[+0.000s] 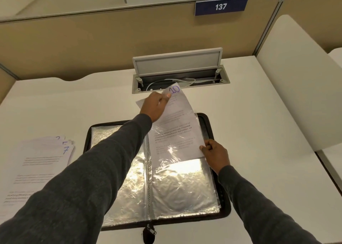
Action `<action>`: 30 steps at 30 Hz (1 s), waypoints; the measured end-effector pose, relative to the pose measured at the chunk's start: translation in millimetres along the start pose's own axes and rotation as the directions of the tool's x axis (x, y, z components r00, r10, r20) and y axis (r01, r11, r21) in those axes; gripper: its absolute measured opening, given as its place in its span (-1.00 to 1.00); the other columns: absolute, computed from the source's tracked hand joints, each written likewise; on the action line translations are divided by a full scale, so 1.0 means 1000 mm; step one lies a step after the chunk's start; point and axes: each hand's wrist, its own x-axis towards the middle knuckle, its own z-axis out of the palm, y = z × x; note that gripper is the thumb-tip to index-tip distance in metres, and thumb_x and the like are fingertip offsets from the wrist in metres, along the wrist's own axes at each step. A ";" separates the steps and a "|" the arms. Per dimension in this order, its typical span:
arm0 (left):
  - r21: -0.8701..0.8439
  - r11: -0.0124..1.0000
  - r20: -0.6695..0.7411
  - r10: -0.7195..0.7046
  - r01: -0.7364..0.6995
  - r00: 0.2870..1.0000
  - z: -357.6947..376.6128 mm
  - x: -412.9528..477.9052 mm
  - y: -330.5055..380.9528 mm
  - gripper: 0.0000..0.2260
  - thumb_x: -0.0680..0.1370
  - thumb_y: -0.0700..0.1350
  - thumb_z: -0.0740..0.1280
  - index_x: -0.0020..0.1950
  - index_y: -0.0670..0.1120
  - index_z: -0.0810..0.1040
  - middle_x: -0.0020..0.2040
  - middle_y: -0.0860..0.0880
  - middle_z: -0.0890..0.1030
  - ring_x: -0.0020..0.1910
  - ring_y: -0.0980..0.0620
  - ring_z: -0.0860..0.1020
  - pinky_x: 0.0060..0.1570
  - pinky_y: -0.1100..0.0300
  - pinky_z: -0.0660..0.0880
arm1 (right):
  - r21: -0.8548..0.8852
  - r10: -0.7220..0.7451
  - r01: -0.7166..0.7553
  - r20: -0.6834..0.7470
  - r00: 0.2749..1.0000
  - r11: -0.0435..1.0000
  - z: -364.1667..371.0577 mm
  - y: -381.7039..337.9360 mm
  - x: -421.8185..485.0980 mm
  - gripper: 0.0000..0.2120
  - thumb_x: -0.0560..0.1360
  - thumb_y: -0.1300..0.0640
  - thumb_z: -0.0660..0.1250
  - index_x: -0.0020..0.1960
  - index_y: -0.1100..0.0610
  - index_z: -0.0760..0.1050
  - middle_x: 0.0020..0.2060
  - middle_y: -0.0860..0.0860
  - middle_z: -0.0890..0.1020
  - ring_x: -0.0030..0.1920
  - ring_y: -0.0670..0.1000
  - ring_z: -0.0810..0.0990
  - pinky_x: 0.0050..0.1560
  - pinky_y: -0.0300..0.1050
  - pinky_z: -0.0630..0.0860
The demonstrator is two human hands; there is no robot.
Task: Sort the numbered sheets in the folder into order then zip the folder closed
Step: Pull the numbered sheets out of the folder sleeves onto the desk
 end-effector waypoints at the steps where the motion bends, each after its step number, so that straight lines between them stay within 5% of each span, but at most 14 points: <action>1: -0.008 1.000 -0.031 0.010 -0.010 0.999 -0.005 0.002 -0.001 -0.57 0.65 0.15 0.12 0.02 -0.18 0.56 -0.04 -0.13 0.52 -0.07 -0.08 0.53 -0.06 0.06 0.47 | -0.005 0.010 -0.010 -0.002 1.000 1.000 0.000 0.000 -0.001 -0.97 0.60 0.12 0.35 -0.02 0.05 0.55 -0.27 -0.06 0.61 -0.20 -0.03 0.56 -0.18 -0.30 0.44; 6: -0.120 0.990 -0.257 0.039 -0.072 0.966 -0.037 0.003 -0.005 -0.63 0.65 0.12 0.15 0.19 -0.16 0.52 0.08 -0.04 0.45 0.00 0.07 0.48 -0.04 0.37 0.42 | -0.011 0.030 -0.031 -0.014 0.999 0.999 0.003 0.000 -0.002 -0.81 0.59 0.11 0.36 0.20 0.07 0.56 -0.06 -0.01 0.68 -0.01 0.03 0.62 0.13 -0.12 0.51; 13: -0.129 0.980 -0.594 0.044 -0.149 0.803 -0.115 -0.016 -0.026 -0.71 0.65 0.12 0.12 0.05 -0.07 0.47 0.03 -0.02 0.41 -0.01 0.03 0.51 0.00 0.15 0.56 | -0.149 -0.011 0.002 -0.065 0.998 0.989 0.016 -0.009 -0.006 -0.59 0.59 0.07 0.36 0.40 0.12 0.42 0.08 0.09 0.67 0.10 0.16 0.61 0.09 -0.14 0.43; 17: -0.111 0.981 -0.727 0.029 -0.159 0.686 -0.164 -0.033 -0.040 -0.78 0.66 0.06 0.15 -0.04 -0.07 0.40 -0.02 -0.04 0.42 -0.12 0.20 0.46 -0.09 0.36 0.45 | -0.205 -0.035 0.008 -0.130 0.991 0.979 0.029 -0.018 -0.007 -0.41 0.56 0.00 0.39 0.51 0.12 0.28 0.24 0.16 0.56 0.21 0.18 0.55 0.18 -0.01 0.48; 21: -0.062 0.986 -0.803 0.042 -0.153 0.595 -0.210 -0.051 -0.061 -0.81 0.64 0.08 0.16 -0.15 0.08 0.32 -0.07 -0.08 0.44 -0.13 0.00 0.49 -0.13 0.22 0.46 | -0.442 -0.135 0.026 -0.216 0.967 0.896 0.048 -0.036 -0.013 -0.21 0.50 -0.10 0.42 0.59 0.09 0.13 0.40 0.24 0.43 0.36 0.29 0.44 0.29 0.22 0.44; 24: 0.007 0.994 -0.836 0.066 -0.110 0.544 -0.243 -0.066 -0.077 -0.78 0.64 0.09 0.15 -0.20 0.16 0.24 -0.12 -0.08 0.44 -0.20 0.04 0.43 -0.19 0.27 0.39 | -0.527 -0.213 0.094 -0.171 0.962 0.844 0.066 -0.045 -0.018 -0.18 0.50 -0.09 0.42 0.62 0.08 0.10 0.53 0.27 0.25 0.52 0.30 0.25 0.44 0.26 0.27; 30: 0.147 0.988 -0.849 0.104 0.041 0.519 -0.309 -0.091 -0.109 -0.71 0.63 0.11 0.15 -0.23 0.01 0.34 -0.24 0.02 0.36 -0.23 0.05 0.35 -0.22 0.20 0.30 | -0.544 -0.243 0.187 -0.033 0.969 0.818 0.107 -0.063 -0.030 -0.23 0.50 -0.11 0.42 0.59 0.10 0.18 0.56 0.26 0.19 0.56 0.28 0.17 0.49 0.25 0.22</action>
